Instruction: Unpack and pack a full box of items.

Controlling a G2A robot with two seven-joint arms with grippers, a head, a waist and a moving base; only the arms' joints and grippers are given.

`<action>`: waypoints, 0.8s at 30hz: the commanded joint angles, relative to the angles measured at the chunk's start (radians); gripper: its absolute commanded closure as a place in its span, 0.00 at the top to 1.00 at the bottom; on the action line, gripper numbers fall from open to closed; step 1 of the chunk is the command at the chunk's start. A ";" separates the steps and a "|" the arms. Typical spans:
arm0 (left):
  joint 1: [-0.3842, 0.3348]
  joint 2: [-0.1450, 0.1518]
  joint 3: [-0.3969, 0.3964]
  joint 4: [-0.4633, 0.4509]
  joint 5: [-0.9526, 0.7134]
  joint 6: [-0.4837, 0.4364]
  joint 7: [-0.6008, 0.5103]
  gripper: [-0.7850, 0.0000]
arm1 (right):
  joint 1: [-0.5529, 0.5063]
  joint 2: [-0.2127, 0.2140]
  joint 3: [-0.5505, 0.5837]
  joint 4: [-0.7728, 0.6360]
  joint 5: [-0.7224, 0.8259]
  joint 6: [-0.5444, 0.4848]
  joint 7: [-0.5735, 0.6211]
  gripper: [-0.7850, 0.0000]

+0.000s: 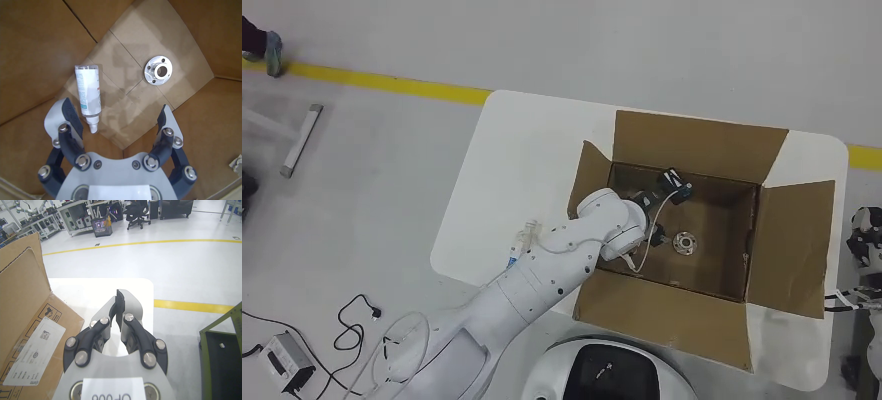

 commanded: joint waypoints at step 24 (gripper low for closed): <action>-0.039 -0.060 0.002 0.225 -0.009 0.017 0.135 1.00 | 0.000 0.000 0.000 0.000 0.000 0.000 0.000 0.00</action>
